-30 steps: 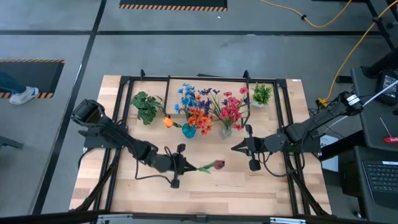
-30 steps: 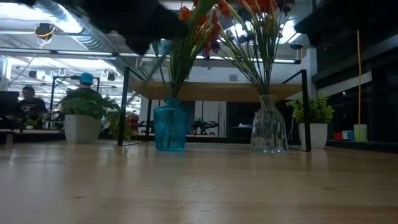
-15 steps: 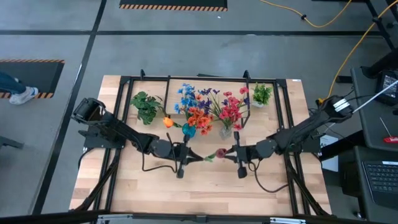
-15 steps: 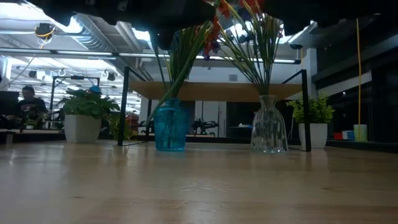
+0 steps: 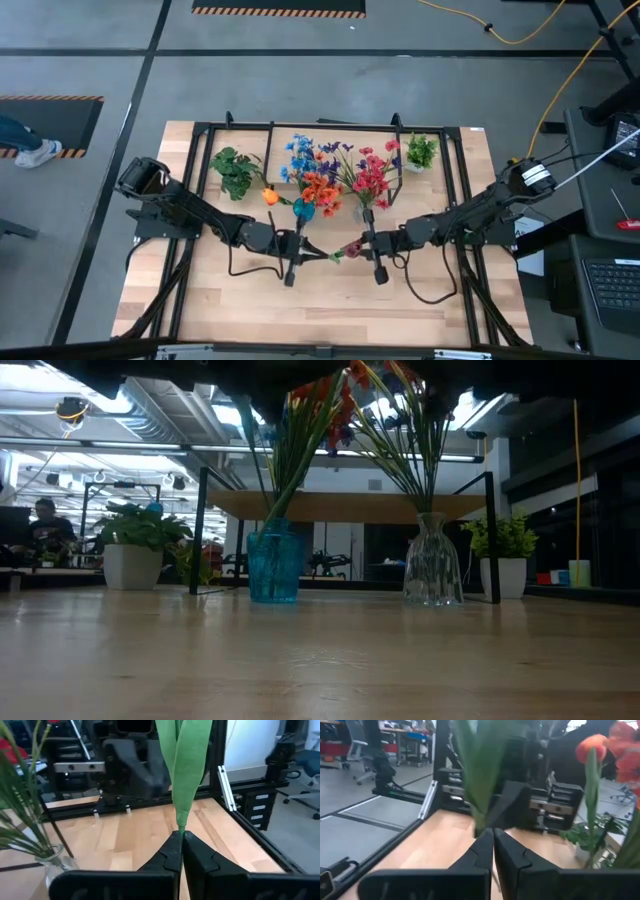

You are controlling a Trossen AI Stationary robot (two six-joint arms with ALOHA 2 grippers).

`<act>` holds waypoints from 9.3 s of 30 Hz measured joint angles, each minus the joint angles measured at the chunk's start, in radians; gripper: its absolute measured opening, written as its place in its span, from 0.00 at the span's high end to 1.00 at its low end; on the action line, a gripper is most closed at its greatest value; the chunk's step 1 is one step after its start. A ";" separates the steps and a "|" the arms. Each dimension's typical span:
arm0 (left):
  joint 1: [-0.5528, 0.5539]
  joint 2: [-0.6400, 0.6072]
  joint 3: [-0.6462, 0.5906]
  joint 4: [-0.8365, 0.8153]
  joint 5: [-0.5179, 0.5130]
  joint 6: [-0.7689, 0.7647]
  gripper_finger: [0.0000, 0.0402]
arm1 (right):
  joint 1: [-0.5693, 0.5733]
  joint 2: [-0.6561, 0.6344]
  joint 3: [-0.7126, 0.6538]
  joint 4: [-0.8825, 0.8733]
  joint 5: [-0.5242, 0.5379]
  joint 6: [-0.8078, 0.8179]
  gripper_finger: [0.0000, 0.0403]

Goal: Pick and place flowers into a vace then onto a shelf
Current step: Put the red flower into the transparent vase, then put the transparent vase on the shelf

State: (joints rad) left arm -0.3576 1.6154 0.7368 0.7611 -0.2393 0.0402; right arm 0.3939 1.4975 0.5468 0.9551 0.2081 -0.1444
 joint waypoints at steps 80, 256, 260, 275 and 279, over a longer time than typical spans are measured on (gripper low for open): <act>0.057 0.001 0.001 0.128 0.079 0.051 0.85 | -0.084 -0.006 0.066 -0.034 -0.109 0.042 0.99; -0.285 -0.384 0.001 -0.677 -0.518 -0.180 0.75 | 0.215 -0.766 -0.118 -0.934 0.678 0.266 0.54; -0.319 -0.393 0.001 -0.789 -0.660 -0.272 0.75 | 0.252 -0.754 -0.118 -0.957 0.677 0.245 0.54; -0.344 -0.393 0.001 -0.871 -0.737 -0.438 0.75 | 0.280 -0.740 -0.118 -1.061 0.660 0.423 0.54; -0.342 -0.393 0.001 -0.871 -0.737 -0.437 0.75 | 0.280 -0.699 -0.132 -1.071 0.651 0.459 0.54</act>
State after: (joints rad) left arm -0.6992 1.2224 0.7376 -0.1097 -0.9760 -0.3971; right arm 0.6735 0.7984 0.4152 -0.1162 0.8590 0.3150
